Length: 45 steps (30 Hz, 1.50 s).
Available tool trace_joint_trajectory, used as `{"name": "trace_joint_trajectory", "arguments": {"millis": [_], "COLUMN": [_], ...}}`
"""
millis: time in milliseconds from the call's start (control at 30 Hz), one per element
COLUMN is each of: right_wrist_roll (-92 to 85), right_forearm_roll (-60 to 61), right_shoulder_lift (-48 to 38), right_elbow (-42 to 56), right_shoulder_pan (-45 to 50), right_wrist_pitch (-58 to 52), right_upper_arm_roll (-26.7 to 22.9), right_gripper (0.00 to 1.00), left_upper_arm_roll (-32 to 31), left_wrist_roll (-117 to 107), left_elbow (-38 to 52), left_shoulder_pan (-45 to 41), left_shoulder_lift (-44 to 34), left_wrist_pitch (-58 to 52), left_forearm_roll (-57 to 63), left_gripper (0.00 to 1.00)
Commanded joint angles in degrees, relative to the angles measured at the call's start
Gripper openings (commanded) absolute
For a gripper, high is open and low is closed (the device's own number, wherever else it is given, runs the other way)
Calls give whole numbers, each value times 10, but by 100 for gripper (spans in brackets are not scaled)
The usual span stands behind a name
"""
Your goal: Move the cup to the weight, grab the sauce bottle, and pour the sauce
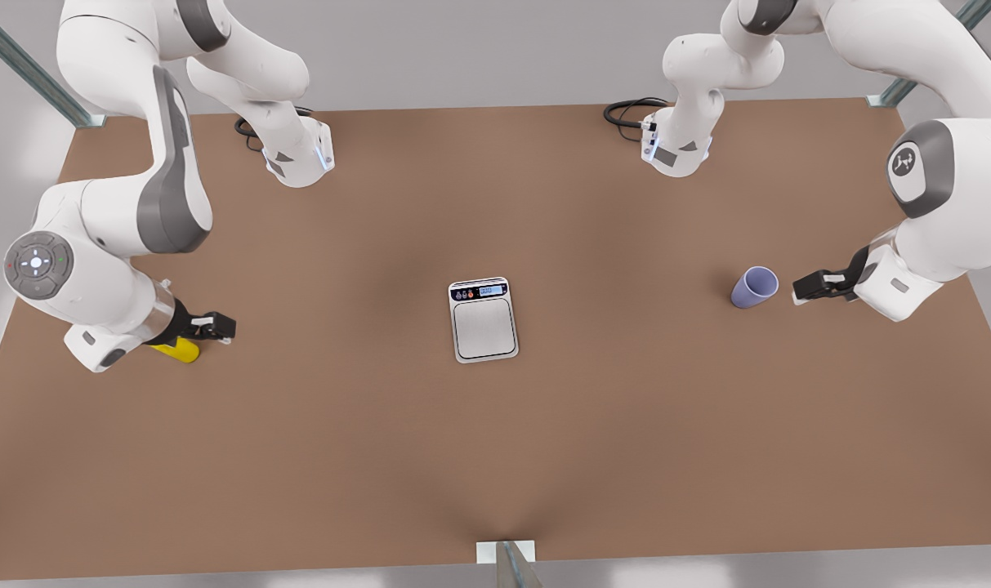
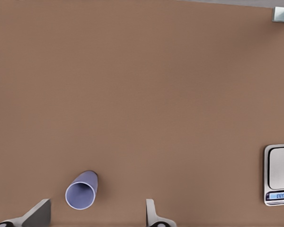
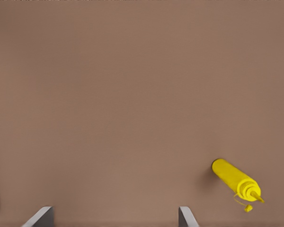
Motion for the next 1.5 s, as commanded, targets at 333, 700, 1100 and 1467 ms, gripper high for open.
{"name": "trace_joint_trajectory", "arguments": {"millis": [333,700,1100,1467], "right_wrist_roll": [-114,-205,-937,-1166], "right_forearm_roll": [46,113,395,438], "right_shoulder_lift": [30,66,165,279], "right_elbow": [0,3,1,26], "right_shoulder_pan": [-77,-124,-398,-479], "right_wrist_pitch": [-118,-126,-225,-170], "right_upper_arm_roll": [0,1,1,-1], "right_gripper": [100,100,100,100], "left_upper_arm_roll": [20,36,84,84], "left_wrist_roll": [40,62,125,126], "left_elbow": [-421,-509,-583,-606], "left_shoulder_pan": [55,79,76,69], "left_shoulder_lift": [-104,-53,-77,-64], "left_wrist_pitch": [366,432,483,483], "left_forearm_roll": [13,13,13,-3], "left_gripper": [100,100,100,100]}}
